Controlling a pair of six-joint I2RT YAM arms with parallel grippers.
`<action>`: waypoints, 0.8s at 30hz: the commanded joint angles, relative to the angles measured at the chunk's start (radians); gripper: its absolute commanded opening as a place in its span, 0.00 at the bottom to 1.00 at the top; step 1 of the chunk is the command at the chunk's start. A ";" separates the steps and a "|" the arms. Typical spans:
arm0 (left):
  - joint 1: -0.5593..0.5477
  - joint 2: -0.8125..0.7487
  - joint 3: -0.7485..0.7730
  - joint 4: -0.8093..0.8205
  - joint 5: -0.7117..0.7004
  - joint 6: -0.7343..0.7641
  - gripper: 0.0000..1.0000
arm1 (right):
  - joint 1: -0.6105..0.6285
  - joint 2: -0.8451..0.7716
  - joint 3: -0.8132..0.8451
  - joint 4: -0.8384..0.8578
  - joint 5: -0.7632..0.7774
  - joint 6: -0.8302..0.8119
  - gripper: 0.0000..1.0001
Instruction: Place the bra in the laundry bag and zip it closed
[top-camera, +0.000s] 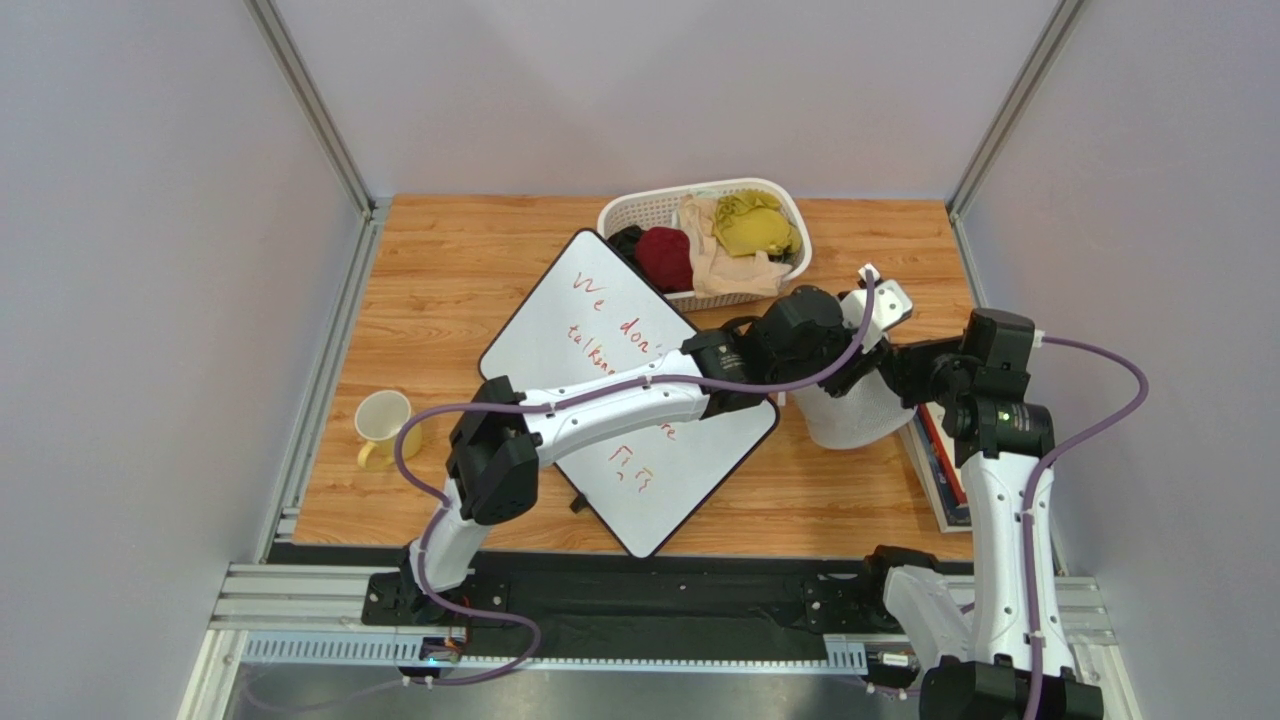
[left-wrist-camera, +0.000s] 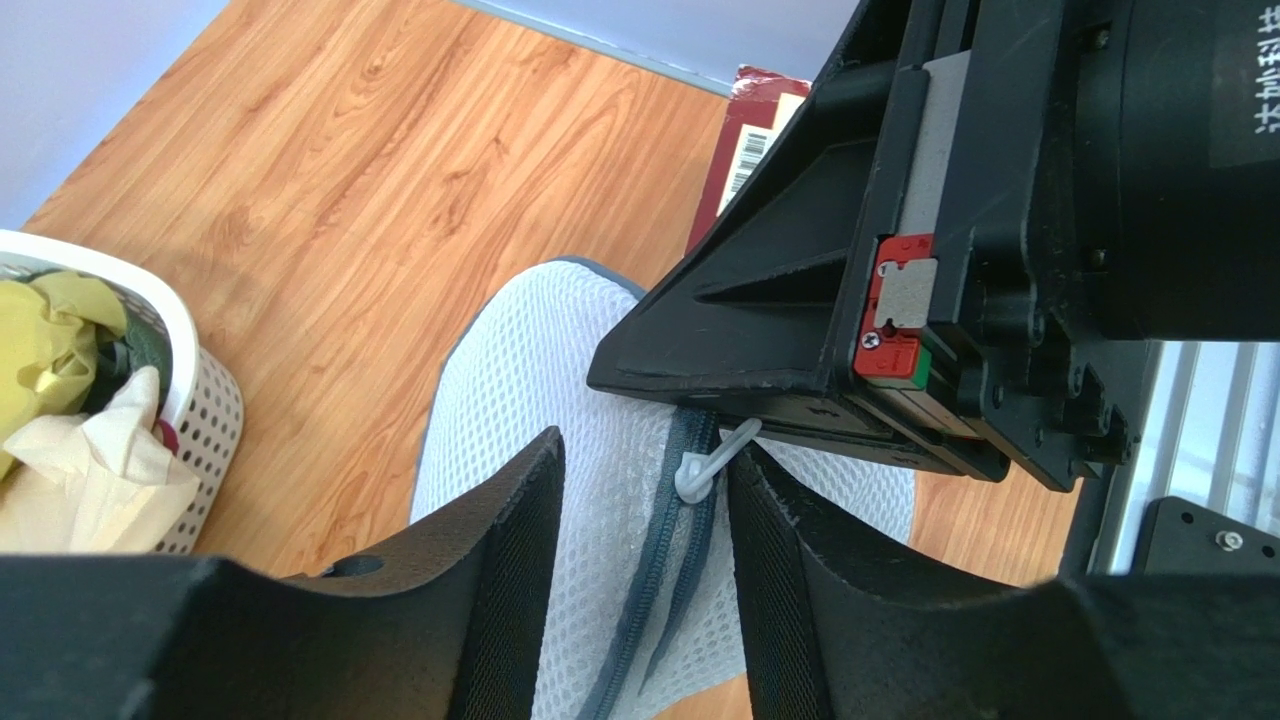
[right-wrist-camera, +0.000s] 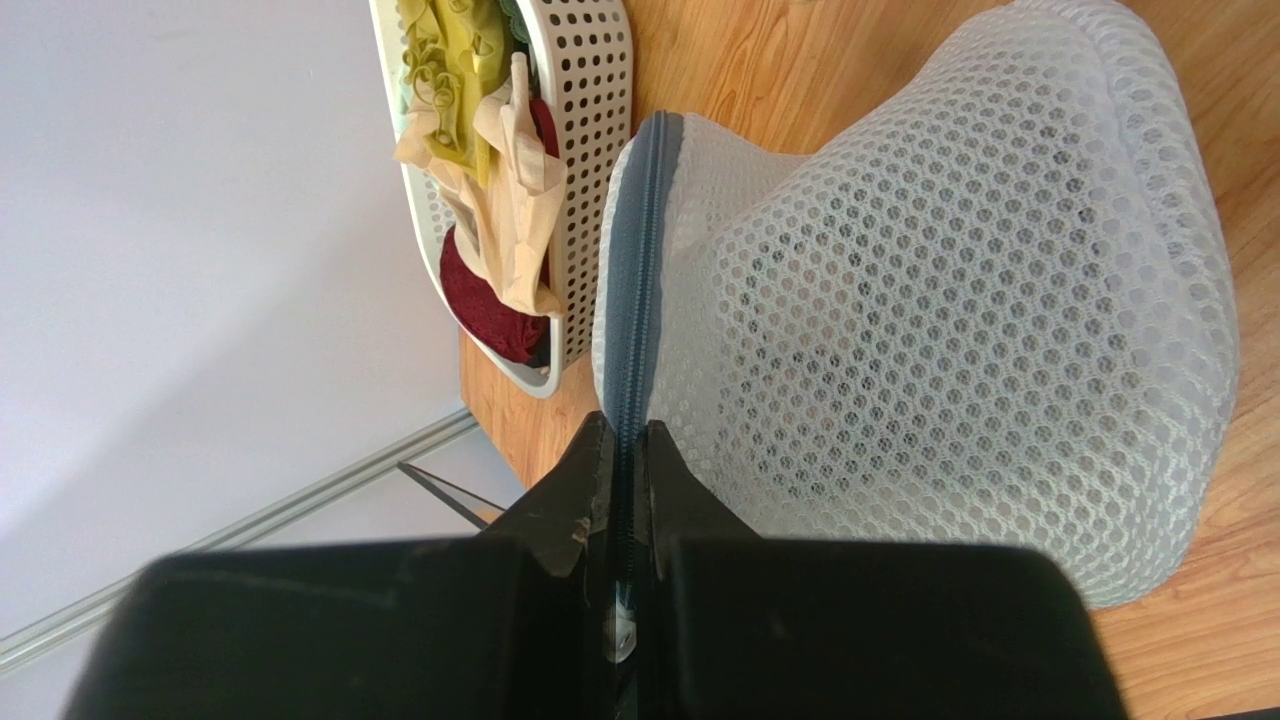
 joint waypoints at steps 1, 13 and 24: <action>-0.009 -0.035 0.003 0.106 0.027 0.042 0.51 | 0.019 0.000 -0.011 0.021 -0.053 -0.002 0.00; -0.025 -0.090 -0.111 0.152 0.073 0.210 0.44 | 0.019 0.032 0.002 0.015 -0.055 -0.037 0.00; -0.025 -0.090 -0.100 0.163 0.044 0.248 0.05 | 0.022 0.040 -0.009 0.015 -0.053 -0.063 0.00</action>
